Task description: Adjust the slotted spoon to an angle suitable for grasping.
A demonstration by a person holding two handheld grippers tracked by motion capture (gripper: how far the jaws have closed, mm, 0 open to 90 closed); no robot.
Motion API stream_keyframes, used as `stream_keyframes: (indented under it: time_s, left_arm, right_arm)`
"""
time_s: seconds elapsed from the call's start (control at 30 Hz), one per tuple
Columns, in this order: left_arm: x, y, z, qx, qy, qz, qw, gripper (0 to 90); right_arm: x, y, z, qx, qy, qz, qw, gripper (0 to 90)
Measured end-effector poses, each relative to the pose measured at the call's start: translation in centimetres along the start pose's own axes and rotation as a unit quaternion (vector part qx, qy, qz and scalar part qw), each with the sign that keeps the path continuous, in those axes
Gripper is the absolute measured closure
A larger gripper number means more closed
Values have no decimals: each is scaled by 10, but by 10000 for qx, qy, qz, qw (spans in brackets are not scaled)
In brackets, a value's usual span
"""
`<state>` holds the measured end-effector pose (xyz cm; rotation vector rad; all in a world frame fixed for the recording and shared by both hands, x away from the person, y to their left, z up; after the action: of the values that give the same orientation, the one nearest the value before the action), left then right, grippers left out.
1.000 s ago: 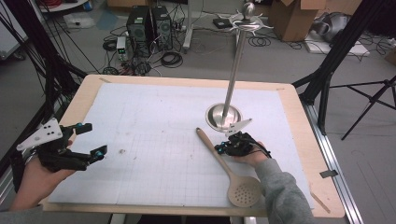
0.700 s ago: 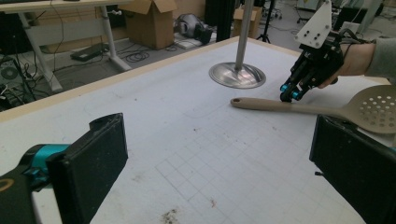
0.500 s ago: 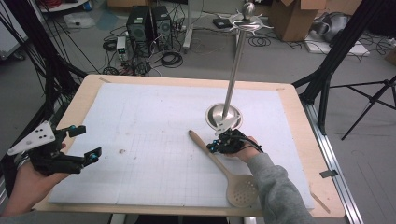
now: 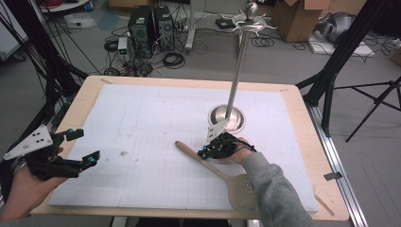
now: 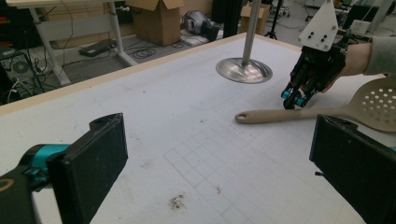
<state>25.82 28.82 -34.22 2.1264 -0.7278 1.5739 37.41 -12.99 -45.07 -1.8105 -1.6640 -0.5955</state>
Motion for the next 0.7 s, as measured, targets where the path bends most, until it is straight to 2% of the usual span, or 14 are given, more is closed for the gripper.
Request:
stream_keyframes:
  time_s: [0.03,0.2,0.37,0.43,0.5,0.7]
  left_arm:
    - [0,0,0,6,0,-6,10000,47]
    - [1,-1,-1,-3,26,-5,10000,47]
    - [-1,0,2,4,-15,-16,10000,47]
    - [0,1,3,-14,-20,0,10000,47]
    - [1,2,4,-27,-9,16,10000,47]
    - [3,5,11,-100,-12,38,9999,47]
  right_arm:
    - [1,0,0,-24,-27,-62,10000,900]
    - [1,-1,-15,-239,115,84,9996,900]
    - [-2,-16,-35,-324,-2,-4,9995,900]
    - [-3,-25,-39,-296,-47,-92,9995,900]
    - [-6,-34,-40,-271,-204,-127,9993,900]
    - [-21,-58,-37,-7,-631,-193,9978,900]
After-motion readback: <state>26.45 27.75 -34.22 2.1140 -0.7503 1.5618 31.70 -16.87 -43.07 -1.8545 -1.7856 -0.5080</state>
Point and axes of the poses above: each handheld gripper's, and its own axes: z roughly forward along the jaws, x roughly out of its top, y roughly to its right, the point moved 3 cm from there along z, roughly forward along the jaws, and after that the axes turned 7 degrees about x, right-handed, at the moved point
